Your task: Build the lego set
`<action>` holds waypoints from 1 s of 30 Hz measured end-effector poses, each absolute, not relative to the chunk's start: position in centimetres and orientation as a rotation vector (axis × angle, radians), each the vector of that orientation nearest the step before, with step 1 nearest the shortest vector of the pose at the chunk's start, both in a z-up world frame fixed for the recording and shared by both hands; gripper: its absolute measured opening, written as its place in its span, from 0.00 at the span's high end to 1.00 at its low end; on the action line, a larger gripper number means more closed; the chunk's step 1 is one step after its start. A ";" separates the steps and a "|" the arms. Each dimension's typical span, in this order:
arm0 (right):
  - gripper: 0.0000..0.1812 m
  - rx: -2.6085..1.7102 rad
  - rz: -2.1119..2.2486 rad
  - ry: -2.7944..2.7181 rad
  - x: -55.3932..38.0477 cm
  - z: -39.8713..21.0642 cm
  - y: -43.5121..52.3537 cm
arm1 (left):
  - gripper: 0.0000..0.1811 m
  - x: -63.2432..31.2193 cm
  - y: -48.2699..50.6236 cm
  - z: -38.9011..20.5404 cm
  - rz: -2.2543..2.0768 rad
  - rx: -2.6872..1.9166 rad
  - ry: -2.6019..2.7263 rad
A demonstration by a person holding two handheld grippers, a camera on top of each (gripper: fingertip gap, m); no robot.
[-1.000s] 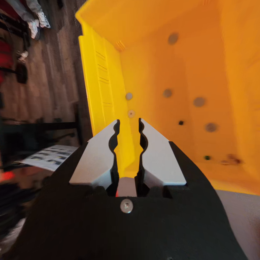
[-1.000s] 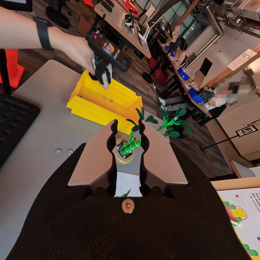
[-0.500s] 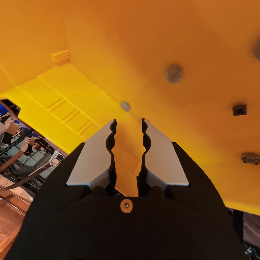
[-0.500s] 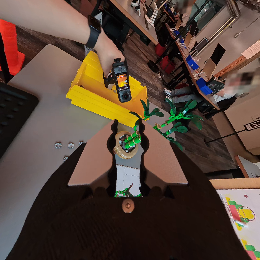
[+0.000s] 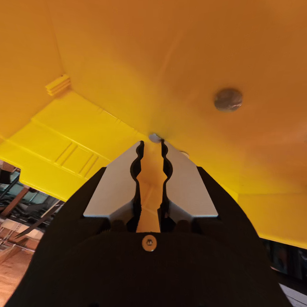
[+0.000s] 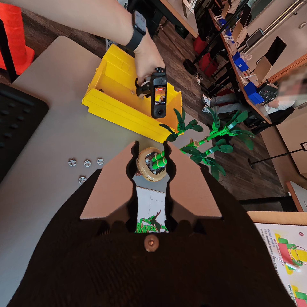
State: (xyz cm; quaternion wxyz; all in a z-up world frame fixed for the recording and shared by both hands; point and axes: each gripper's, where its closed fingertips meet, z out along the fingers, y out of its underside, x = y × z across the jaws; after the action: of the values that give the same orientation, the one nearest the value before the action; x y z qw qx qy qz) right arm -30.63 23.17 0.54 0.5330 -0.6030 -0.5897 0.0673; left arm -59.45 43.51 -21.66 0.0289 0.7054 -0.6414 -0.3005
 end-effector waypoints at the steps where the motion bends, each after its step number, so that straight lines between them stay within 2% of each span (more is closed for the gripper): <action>1: 0.83 -1.443 0.158 -1.412 -30.7 0.4 23.2 | 0.92 -59.5 43.7 -21.8 -0.942 2.142 -1.991; 3: 0.83 -1.452 0.158 -1.423 -30.7 0.0 23.2 | 0.97 -59.7 43.8 -22.0 -0.966 2.078 -2.003; 11: 0.84 -1.463 0.173 -1.437 -30.6 -0.3 23.0 | 1.00 -59.9 43.2 -22.1 -0.962 2.042 -1.989; 17: 0.84 -1.450 0.184 -1.444 -30.7 -0.1 22.7 | 1.00 -58.6 42.2 -22.1 -0.746 2.378 -1.918; 23: 0.84 -1.452 0.177 -1.460 -30.9 -0.3 22.5 | 0.92 -58.2 43.6 -21.8 -0.533 2.809 -1.601; 30: 0.83 -1.471 0.178 -1.477 -31.2 -0.9 22.7 | 0.87 -57.1 44.0 -21.8 -0.263 3.001 -1.308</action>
State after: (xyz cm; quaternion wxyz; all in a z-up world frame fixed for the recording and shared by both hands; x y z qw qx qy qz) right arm -31.21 22.74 -0.91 0.5010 -0.6087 -0.6108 0.0738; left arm -57.12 44.03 -21.79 -0.0712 0.9115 -0.3972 -0.0799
